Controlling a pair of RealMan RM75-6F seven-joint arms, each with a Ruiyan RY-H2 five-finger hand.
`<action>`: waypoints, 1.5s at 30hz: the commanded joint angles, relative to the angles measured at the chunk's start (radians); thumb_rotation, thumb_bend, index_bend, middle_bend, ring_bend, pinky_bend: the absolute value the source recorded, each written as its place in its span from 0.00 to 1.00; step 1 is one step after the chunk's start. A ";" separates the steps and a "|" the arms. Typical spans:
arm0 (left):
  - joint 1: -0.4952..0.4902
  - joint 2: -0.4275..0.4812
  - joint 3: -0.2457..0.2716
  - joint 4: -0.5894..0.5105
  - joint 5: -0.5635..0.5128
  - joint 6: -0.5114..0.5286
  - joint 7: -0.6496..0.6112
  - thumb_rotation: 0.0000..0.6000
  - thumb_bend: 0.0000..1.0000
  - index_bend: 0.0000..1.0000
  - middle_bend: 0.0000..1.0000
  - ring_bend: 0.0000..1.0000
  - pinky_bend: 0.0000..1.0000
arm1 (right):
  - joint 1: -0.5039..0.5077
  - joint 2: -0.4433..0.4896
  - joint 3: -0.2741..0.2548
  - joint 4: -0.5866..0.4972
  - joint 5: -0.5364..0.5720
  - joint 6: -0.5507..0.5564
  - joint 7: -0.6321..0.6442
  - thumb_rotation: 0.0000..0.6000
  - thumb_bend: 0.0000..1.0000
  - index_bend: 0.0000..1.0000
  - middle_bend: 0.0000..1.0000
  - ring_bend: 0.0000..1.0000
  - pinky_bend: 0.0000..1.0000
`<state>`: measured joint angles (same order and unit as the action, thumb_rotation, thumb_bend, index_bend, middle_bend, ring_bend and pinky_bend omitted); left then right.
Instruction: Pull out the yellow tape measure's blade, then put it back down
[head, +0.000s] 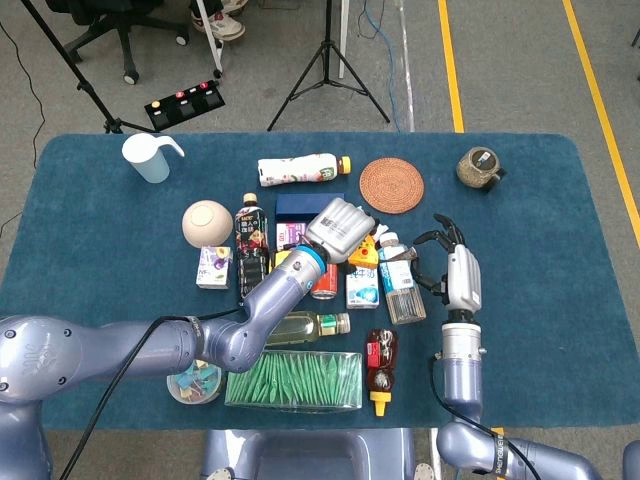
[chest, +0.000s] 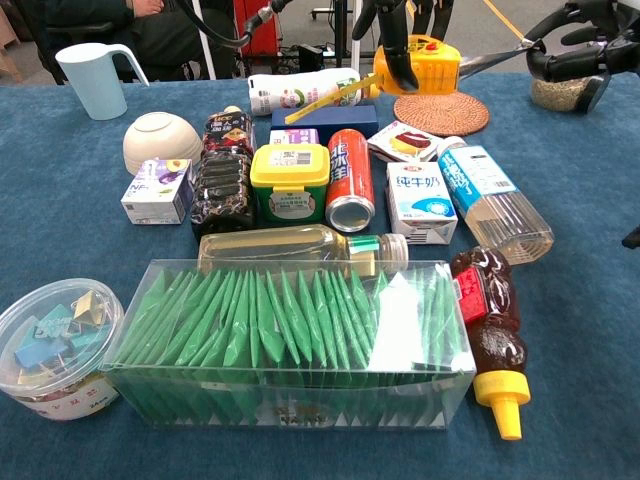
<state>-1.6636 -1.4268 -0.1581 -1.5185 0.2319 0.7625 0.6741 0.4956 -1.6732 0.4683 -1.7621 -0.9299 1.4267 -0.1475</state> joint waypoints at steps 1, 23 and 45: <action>-0.001 -0.002 0.002 0.003 -0.002 -0.001 0.001 1.00 0.27 0.55 0.44 0.44 0.54 | -0.001 -0.002 0.001 0.001 -0.002 0.001 0.004 1.00 0.50 0.47 0.17 0.15 0.20; -0.023 -0.031 0.008 0.030 -0.035 -0.021 0.015 1.00 0.26 0.55 0.44 0.44 0.54 | -0.010 0.004 -0.003 0.008 -0.002 -0.011 0.012 1.00 0.58 0.50 0.22 0.19 0.22; -0.024 -0.028 0.016 0.037 -0.044 -0.026 0.005 1.00 0.27 0.55 0.44 0.44 0.54 | -0.018 0.008 0.000 0.015 -0.009 -0.013 0.032 1.00 0.65 0.61 0.29 0.23 0.25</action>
<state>-1.6874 -1.4547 -0.1421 -1.4812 0.1872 0.7370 0.6796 0.4776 -1.6655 0.4681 -1.7473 -0.9384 1.4139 -0.1155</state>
